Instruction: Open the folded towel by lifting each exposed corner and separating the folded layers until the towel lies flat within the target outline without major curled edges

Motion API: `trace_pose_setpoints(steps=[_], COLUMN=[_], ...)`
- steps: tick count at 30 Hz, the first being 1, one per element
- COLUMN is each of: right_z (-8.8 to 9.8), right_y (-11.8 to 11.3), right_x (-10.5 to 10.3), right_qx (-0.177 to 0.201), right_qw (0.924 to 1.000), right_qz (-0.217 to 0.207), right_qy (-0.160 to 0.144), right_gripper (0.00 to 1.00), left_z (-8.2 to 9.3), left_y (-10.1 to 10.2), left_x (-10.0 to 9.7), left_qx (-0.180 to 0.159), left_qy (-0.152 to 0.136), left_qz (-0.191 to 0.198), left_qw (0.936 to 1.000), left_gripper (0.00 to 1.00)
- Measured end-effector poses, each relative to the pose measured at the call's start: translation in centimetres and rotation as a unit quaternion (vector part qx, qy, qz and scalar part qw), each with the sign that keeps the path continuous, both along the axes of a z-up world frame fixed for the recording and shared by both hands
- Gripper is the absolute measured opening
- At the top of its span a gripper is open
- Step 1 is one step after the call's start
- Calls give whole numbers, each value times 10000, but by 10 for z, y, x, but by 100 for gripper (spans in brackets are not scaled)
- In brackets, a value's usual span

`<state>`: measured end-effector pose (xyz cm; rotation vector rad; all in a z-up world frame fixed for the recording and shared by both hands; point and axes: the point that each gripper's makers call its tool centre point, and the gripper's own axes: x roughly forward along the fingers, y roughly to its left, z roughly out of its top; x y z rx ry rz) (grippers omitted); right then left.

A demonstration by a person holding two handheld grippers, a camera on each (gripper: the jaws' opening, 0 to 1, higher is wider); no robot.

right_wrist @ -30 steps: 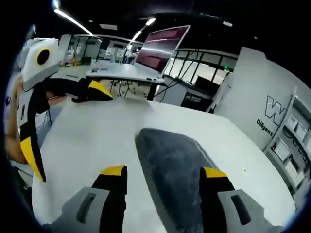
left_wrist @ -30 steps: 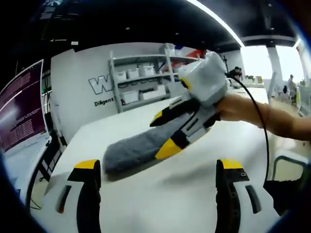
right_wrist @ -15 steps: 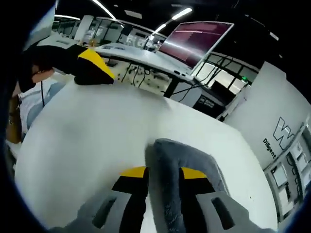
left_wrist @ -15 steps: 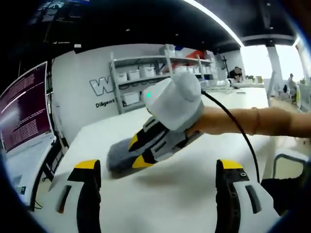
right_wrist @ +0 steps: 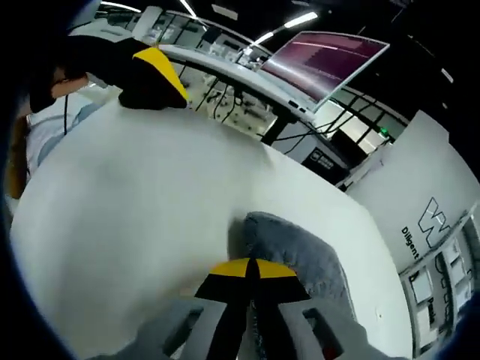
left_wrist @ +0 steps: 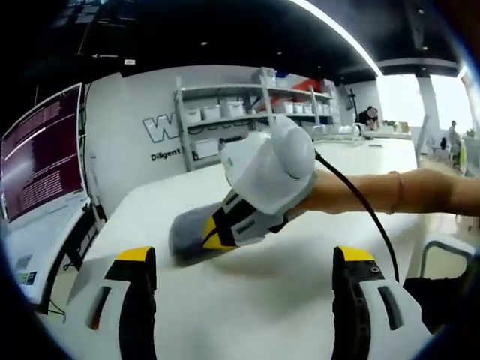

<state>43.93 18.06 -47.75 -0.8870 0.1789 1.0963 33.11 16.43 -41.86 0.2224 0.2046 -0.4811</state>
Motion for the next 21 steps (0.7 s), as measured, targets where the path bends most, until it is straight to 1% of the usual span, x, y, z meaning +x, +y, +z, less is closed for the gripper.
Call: trace_pose_setpoints(steps=[5,7,8,10,11,15,17,18,19,21], right_z=[0,1,1,-2,-4,-4,-4,-6,-6,-3], right_y=[1,2,3,5,4,5,5,6,6,5], right_x=[-2,-2,-3,-2,-2,1,2,1,1,2], right_qx=[30,42,54,-9,-118,-219,-239,-302,-288,-233], right_qw=[10000,10000,10000,10000,9999,9992,9991,9989,9989,9989], right_qz=[24,3,36,10,-3,-8,-33,53,53,9], right_qy=[27,-19,-54,-91,-118,-345,-358,-353,-373,-395], right_gripper=[0,0,2,12,12,6,4,2,0,0], left_z=[1,2,3,3,3,1,1,0,0,0], left_y=[4,4,4,2,2,3,2,2,2,3], left_x=[0,-1,-1,-2,-2,-2,-2,-3,-3,-3], left_qx=[-38,-58,-65,-80,-72,-110,-136,-134,-123,-121], left_qy=[4,-23,-27,-42,-42,-19,8,10,11,4], left_qz=[56,45,37,5,-15,3,-29,-37,-37,-18], left_qw=[10000,10000,10000,10000,10000,9999,9999,9999,9999,9999], left_gripper=[96,96,96,96,96,96,96,96,96,96])
